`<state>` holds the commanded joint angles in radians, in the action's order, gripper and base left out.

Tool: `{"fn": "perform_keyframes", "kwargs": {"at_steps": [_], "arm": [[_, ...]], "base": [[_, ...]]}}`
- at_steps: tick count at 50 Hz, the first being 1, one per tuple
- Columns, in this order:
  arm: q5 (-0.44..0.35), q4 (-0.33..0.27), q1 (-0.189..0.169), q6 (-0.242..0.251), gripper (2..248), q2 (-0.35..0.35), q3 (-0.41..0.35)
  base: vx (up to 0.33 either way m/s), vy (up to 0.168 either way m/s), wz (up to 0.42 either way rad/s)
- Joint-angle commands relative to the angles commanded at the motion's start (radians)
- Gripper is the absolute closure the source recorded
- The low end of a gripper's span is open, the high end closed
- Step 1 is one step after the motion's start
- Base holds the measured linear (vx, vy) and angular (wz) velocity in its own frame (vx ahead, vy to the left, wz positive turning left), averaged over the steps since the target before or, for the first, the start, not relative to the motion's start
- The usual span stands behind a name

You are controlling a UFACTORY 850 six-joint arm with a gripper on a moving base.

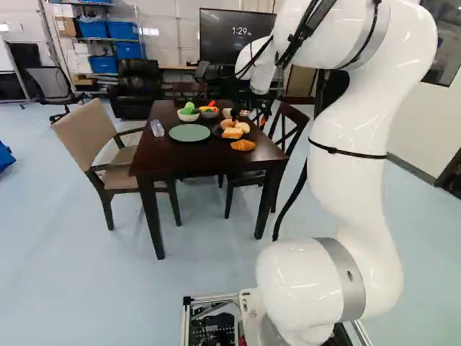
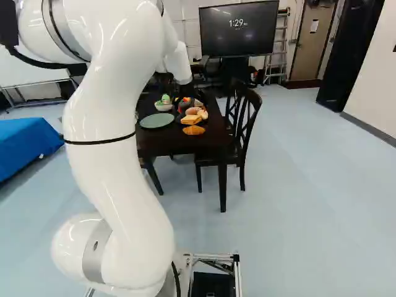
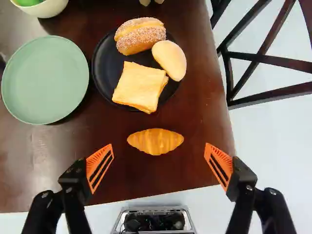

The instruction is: Move the croissant to the empty plate

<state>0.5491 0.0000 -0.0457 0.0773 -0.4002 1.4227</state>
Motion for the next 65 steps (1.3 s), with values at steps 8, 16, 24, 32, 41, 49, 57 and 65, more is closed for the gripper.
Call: {"fn": "perform_keyframes", "kwargs": {"at_steps": [8, 16, 24, 32, 41, 49, 57, 65], "arm": [[0.0, 0.0, 0.0, 0.081, 3, 0.0, 0.0], [0.007, 0.0, 0.0, 0.167, 3, 0.0, 0.0], [0.027, 0.0, 0.0, 0.249, 3, 0.0, 0.0], [0.051, 0.0, 0.0, 0.249, 3, 0.0, 0.0], [0.079, 0.0, 0.0, 0.249, 3, 0.0, 0.0], [0.082, 0.0, 0.0, 0.249, 3, 0.0, 0.0], [0.082, 0.0, 0.0, 0.281, 3, 0.0, 0.0], [0.082, 0.0, 0.0, 0.356, 3, 0.0, 0.0]], "base": [[0.0, 0.0, 0.0], [0.0, 0.0, 0.0], [0.0, 0.0, 0.0], [0.0, 0.0, 0.0], [0.0, 0.0, 0.0], [0.0, 0.0, 0.0], [0.0, 0.0, 0.0], [0.0, 0.0, 0.0]]}}
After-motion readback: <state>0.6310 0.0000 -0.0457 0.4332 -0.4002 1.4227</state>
